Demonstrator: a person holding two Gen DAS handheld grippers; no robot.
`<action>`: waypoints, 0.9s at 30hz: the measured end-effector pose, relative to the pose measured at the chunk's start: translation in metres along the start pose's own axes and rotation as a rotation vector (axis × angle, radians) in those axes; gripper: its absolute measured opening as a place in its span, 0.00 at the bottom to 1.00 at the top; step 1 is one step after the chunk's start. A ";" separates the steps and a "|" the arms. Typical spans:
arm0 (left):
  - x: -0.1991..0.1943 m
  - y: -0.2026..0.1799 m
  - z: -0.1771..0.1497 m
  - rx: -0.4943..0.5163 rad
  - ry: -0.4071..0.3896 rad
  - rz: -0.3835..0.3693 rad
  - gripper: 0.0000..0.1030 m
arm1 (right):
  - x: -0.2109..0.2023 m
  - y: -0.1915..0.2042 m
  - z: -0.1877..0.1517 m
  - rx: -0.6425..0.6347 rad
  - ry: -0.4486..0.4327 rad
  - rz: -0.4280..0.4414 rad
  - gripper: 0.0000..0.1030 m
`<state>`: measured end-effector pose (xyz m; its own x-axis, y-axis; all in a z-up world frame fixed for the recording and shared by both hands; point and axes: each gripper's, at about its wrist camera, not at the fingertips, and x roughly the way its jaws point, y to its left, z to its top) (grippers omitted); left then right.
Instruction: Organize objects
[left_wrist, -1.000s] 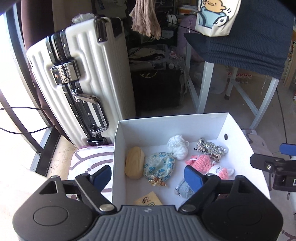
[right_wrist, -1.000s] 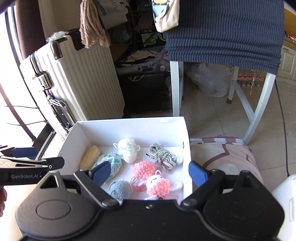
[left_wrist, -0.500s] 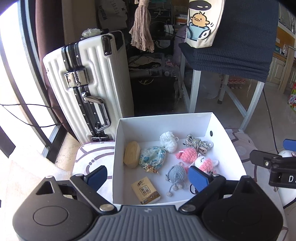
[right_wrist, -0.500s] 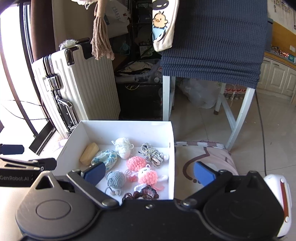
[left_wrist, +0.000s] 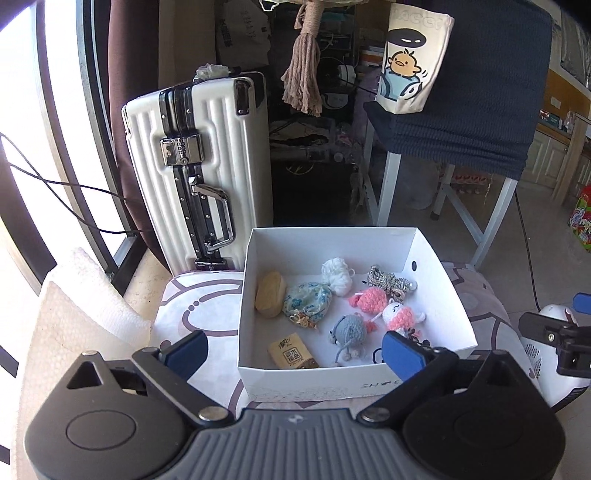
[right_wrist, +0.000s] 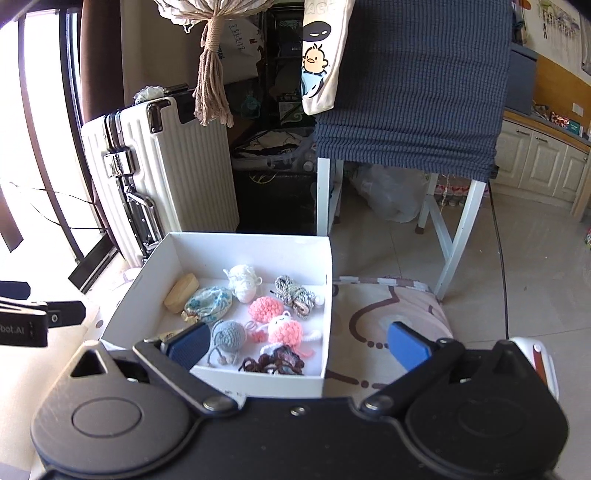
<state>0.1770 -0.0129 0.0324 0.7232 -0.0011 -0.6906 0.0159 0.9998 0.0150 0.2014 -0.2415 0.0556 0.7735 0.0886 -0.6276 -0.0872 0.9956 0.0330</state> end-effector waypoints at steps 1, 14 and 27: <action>-0.002 -0.001 -0.003 0.005 0.002 0.002 1.00 | -0.003 -0.001 -0.003 0.001 -0.002 0.000 1.00; -0.027 -0.004 -0.035 0.020 -0.003 -0.018 1.00 | -0.028 0.000 -0.025 -0.021 0.029 -0.026 1.00; -0.029 0.000 -0.047 0.021 0.013 -0.011 1.00 | -0.042 0.004 -0.042 -0.003 0.047 -0.012 1.00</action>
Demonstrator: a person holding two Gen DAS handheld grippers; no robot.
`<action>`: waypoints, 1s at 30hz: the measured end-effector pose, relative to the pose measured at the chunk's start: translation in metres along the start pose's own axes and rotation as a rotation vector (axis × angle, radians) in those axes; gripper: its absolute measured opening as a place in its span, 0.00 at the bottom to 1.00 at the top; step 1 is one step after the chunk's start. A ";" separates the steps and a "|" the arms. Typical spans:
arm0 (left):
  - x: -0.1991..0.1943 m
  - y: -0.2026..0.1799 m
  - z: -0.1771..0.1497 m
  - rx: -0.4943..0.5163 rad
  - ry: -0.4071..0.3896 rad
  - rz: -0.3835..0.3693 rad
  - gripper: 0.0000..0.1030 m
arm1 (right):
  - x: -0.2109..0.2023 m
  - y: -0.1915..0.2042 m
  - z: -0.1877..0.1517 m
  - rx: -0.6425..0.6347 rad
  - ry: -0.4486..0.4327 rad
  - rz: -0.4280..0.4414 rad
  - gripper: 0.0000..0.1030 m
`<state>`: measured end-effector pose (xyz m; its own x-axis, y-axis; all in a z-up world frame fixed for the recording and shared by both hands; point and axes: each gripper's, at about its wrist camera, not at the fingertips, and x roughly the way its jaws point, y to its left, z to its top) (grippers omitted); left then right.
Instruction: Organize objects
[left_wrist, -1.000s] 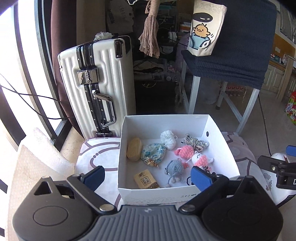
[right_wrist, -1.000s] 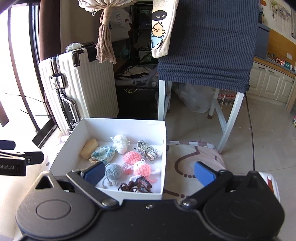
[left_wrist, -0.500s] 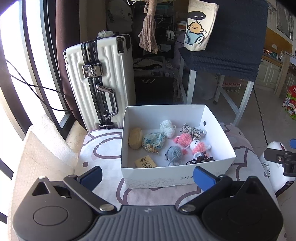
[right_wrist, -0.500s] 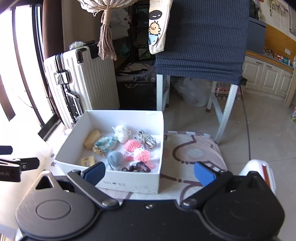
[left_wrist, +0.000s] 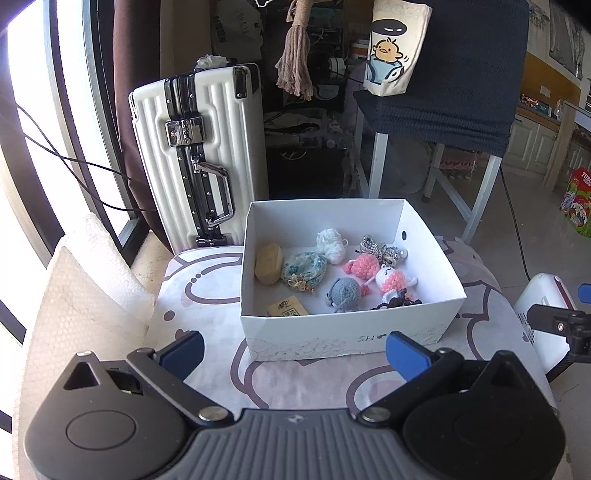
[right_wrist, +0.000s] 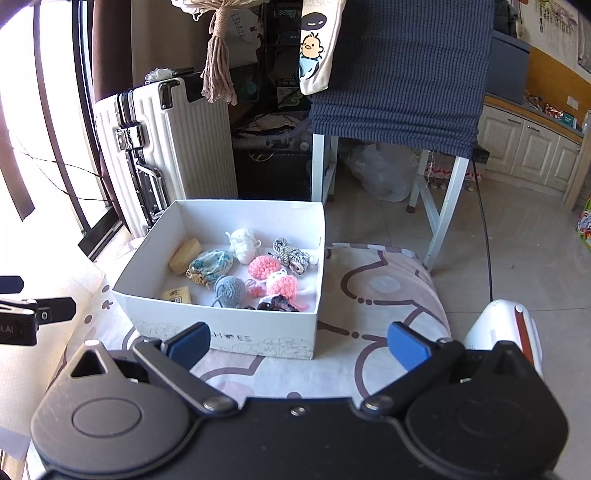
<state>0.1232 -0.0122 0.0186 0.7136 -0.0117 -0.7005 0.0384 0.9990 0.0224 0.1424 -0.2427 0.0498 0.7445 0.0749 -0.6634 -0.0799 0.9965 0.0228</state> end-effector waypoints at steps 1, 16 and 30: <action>0.001 0.000 0.000 -0.001 0.002 0.001 1.00 | 0.000 0.000 0.000 0.001 -0.001 0.002 1.00; 0.003 -0.002 -0.002 0.007 0.010 0.011 1.00 | 0.005 0.003 -0.003 -0.003 0.018 -0.002 1.00; 0.005 -0.003 -0.002 0.003 0.009 0.006 1.00 | 0.008 0.003 -0.005 -0.002 0.029 0.002 1.00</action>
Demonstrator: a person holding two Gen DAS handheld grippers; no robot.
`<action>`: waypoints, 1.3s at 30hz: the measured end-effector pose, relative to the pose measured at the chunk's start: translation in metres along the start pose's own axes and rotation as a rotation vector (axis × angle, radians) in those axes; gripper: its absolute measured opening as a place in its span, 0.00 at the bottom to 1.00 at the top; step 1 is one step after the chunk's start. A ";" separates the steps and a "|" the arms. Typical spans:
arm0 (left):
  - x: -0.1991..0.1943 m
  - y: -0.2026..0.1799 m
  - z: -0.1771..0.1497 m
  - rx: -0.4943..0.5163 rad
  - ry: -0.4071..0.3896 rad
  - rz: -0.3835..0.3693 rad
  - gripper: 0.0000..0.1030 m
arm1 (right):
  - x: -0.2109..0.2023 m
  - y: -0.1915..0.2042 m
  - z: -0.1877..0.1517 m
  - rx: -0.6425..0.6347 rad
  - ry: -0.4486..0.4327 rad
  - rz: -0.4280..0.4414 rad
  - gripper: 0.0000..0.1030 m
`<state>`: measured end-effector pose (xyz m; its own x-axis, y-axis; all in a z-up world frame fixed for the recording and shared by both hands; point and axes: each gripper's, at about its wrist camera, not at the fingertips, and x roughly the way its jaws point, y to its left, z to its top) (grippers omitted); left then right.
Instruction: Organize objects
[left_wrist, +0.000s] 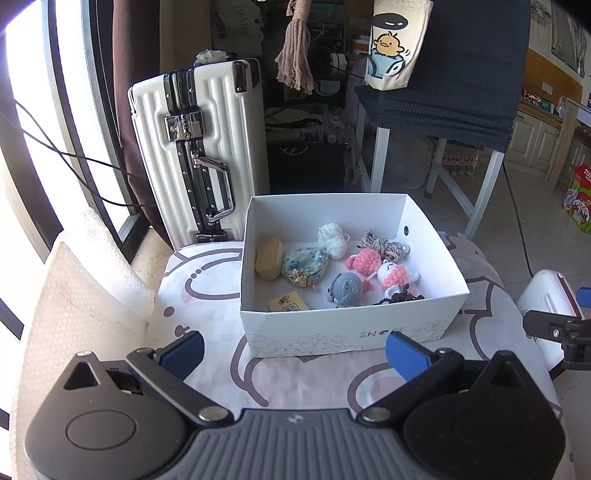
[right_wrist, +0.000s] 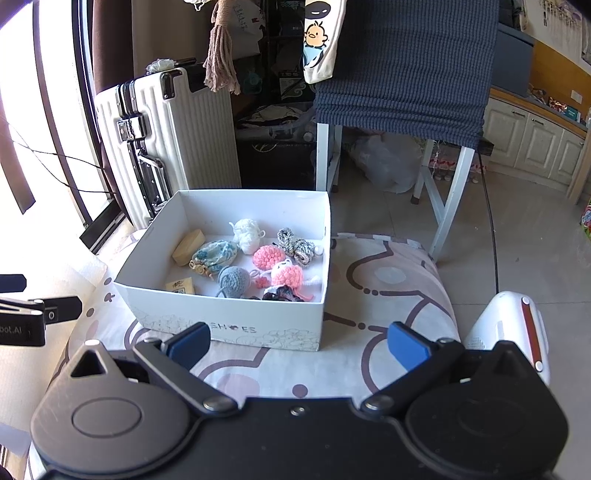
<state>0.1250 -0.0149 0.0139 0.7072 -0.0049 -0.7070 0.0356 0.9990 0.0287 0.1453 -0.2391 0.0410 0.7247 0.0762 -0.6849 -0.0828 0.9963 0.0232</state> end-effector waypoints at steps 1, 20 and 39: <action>0.000 0.000 0.000 -0.001 0.000 0.001 1.00 | 0.000 0.000 0.000 0.000 0.001 0.001 1.00; 0.001 -0.002 0.001 -0.005 0.001 -0.004 1.00 | 0.002 0.002 -0.001 0.000 0.005 0.006 1.00; 0.001 -0.002 0.001 -0.005 0.002 -0.009 1.00 | 0.001 0.003 0.000 0.001 0.005 0.005 1.00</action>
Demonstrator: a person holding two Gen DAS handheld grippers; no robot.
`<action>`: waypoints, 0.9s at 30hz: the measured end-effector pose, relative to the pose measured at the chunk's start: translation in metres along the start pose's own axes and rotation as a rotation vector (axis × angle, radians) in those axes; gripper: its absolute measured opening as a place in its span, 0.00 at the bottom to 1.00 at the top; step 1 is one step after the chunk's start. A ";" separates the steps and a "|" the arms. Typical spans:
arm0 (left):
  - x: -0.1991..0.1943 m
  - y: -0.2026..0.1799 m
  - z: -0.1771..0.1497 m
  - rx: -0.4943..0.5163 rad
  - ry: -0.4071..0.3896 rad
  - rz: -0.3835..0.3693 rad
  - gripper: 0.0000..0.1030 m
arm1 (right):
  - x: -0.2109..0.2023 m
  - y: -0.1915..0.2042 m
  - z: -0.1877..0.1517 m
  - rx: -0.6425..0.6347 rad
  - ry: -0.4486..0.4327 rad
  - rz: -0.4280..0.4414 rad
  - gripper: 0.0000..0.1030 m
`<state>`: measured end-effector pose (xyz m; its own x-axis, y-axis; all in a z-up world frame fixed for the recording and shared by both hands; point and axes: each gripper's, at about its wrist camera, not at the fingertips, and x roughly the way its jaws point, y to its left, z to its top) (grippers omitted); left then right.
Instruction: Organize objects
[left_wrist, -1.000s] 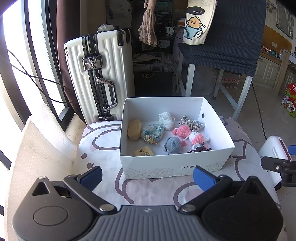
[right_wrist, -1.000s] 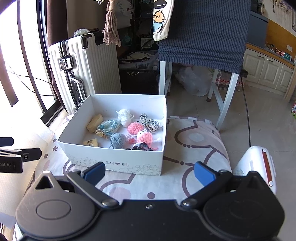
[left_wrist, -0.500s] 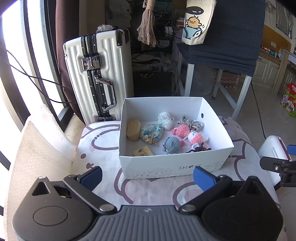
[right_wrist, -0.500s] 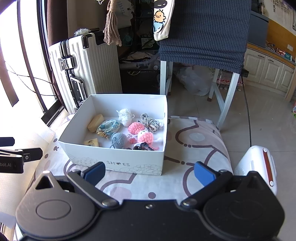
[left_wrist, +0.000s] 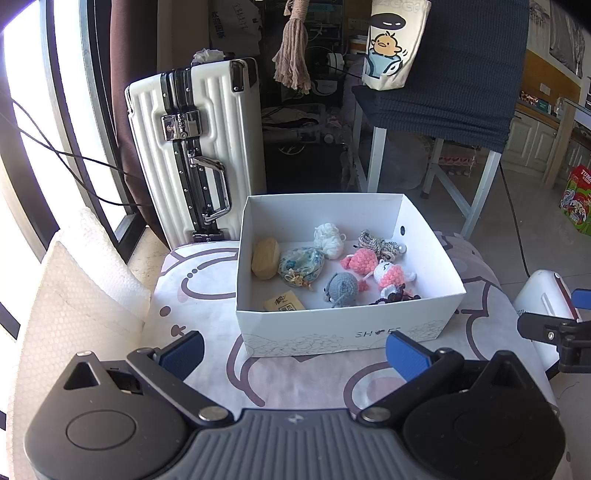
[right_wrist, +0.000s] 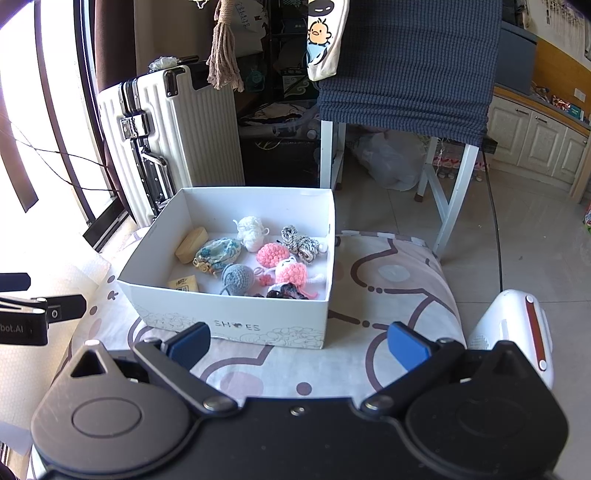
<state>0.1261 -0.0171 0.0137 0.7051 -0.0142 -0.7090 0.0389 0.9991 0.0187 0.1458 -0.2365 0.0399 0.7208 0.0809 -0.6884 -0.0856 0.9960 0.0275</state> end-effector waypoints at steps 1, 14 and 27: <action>0.000 0.000 0.000 0.000 0.000 0.000 1.00 | 0.000 0.000 0.000 0.000 0.000 0.000 1.00; 0.000 0.000 0.001 -0.001 0.000 -0.001 1.00 | 0.000 0.000 0.000 0.000 0.000 0.000 1.00; 0.000 0.000 0.001 -0.003 0.000 -0.001 1.00 | 0.000 0.004 -0.002 -0.003 0.001 0.001 1.00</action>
<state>0.1268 -0.0171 0.0144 0.7053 -0.0155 -0.7088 0.0378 0.9992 0.0157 0.1440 -0.2325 0.0391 0.7198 0.0821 -0.6893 -0.0884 0.9957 0.0263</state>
